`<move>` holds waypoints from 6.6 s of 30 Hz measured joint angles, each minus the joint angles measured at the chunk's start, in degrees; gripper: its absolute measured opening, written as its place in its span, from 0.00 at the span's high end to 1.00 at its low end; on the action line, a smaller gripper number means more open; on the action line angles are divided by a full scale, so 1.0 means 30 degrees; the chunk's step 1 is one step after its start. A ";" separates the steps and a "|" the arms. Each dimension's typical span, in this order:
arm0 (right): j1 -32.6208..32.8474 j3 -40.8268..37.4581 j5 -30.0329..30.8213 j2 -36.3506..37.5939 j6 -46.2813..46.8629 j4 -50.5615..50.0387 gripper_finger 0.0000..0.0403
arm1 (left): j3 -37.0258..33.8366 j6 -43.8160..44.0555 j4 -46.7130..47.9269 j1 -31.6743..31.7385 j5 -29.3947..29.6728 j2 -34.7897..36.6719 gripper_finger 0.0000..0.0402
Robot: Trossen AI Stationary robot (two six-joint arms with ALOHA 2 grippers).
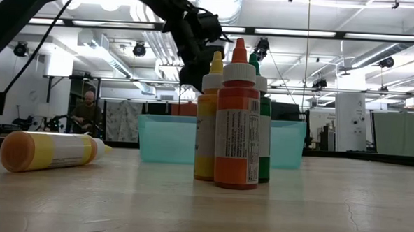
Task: Pick & Place food coloring
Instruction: Put the green food coloring bottle into the green container
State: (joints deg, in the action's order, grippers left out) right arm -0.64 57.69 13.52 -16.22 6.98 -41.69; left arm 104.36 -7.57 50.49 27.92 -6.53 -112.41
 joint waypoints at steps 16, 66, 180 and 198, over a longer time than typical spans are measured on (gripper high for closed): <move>0.0000 0.0004 0.0005 -0.0003 -0.0036 0.0003 0.98 | -0.0007 0.0202 -0.1149 0.0298 -0.0097 -0.0740 0.97; 0.0000 0.0000 0.0000 -0.0003 -0.0036 0.0000 0.98 | 0.2107 -0.4540 -0.0884 0.0838 -0.1872 -0.3912 0.59; 0.0000 0.0000 0.0006 -0.0002 -0.0025 0.0000 0.98 | 0.9806 -0.2997 0.4866 0.0227 0.0410 -0.9610 0.59; 0.0000 0.0001 0.0004 0.0001 -0.0043 0.0001 0.98 | 0.9067 -0.3077 0.4004 0.0248 0.0569 -0.9614 0.60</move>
State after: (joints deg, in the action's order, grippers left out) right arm -0.64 57.69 13.53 -16.22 6.85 -41.69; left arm 131.56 -16.80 62.50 28.67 -4.82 -141.25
